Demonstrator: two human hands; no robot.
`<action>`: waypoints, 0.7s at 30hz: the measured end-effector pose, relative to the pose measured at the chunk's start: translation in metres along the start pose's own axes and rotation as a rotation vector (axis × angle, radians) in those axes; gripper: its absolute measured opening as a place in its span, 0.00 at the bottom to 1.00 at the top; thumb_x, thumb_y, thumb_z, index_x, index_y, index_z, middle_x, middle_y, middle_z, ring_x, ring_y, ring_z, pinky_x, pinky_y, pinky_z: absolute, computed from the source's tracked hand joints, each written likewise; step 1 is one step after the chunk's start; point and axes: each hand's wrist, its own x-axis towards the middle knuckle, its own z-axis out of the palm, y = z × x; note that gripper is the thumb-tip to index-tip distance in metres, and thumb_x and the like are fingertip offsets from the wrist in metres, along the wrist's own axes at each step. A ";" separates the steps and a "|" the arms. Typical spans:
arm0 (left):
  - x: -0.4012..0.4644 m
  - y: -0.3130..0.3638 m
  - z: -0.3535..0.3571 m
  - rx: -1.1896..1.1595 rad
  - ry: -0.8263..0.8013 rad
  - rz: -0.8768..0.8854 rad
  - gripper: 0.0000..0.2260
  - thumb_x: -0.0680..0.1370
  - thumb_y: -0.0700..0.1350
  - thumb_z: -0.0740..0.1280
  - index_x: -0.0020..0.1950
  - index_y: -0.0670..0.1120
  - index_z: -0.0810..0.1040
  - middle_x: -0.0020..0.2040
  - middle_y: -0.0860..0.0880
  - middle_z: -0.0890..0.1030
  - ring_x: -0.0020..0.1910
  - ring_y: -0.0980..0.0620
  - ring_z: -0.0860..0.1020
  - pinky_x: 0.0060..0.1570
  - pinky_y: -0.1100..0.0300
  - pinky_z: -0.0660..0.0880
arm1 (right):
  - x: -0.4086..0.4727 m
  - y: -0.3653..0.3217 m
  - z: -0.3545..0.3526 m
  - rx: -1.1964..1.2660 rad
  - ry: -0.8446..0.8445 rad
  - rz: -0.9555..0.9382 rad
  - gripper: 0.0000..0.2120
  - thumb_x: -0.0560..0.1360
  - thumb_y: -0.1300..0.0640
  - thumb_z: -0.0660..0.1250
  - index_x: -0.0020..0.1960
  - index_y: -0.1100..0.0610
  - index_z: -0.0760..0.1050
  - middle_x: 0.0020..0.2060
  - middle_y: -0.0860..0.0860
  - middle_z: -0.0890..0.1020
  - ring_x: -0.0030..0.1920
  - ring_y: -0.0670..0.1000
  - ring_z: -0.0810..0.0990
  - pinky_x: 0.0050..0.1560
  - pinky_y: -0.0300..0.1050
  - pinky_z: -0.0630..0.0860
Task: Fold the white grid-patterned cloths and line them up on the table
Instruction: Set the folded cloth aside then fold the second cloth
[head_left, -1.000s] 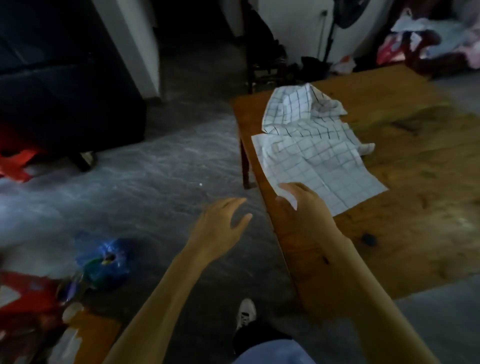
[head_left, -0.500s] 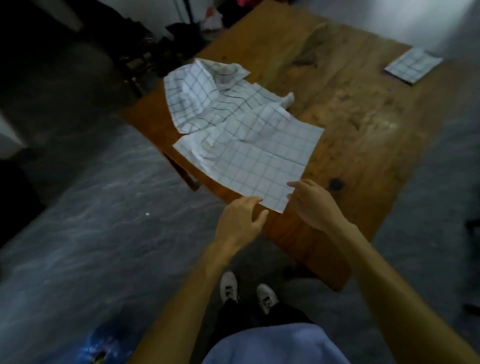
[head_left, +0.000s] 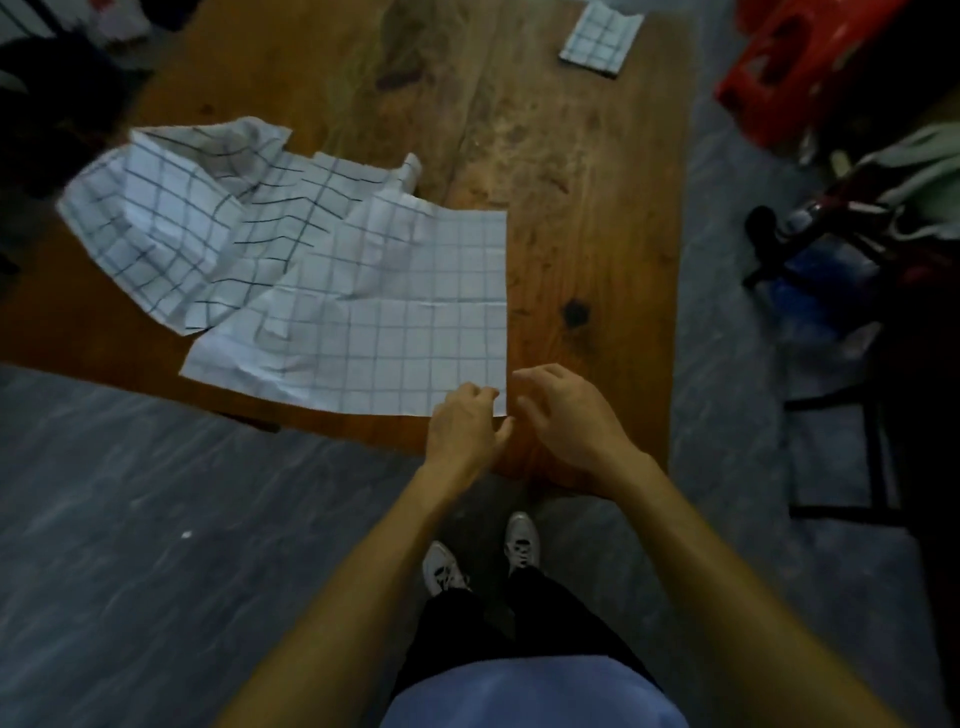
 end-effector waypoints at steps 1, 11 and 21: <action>0.005 0.000 0.005 0.023 -0.004 0.015 0.22 0.77 0.54 0.65 0.68 0.45 0.71 0.62 0.44 0.75 0.60 0.46 0.73 0.58 0.52 0.72 | 0.001 0.004 0.001 0.004 0.002 0.014 0.16 0.79 0.54 0.62 0.67 0.51 0.71 0.65 0.50 0.75 0.62 0.51 0.75 0.60 0.50 0.75; 0.035 -0.017 0.026 0.164 0.033 0.053 0.06 0.76 0.41 0.63 0.50 0.41 0.78 0.48 0.41 0.76 0.48 0.43 0.73 0.42 0.55 0.67 | 0.017 0.026 0.020 0.027 -0.037 0.040 0.17 0.79 0.54 0.62 0.68 0.52 0.71 0.64 0.50 0.75 0.62 0.51 0.74 0.61 0.50 0.74; 0.020 -0.013 -0.033 -0.280 -0.021 0.072 0.04 0.77 0.43 0.64 0.51 0.48 0.74 0.49 0.48 0.79 0.44 0.53 0.76 0.42 0.62 0.74 | 0.053 0.003 0.012 -0.166 -0.093 -0.127 0.19 0.77 0.56 0.64 0.67 0.46 0.71 0.72 0.48 0.68 0.76 0.52 0.57 0.75 0.58 0.43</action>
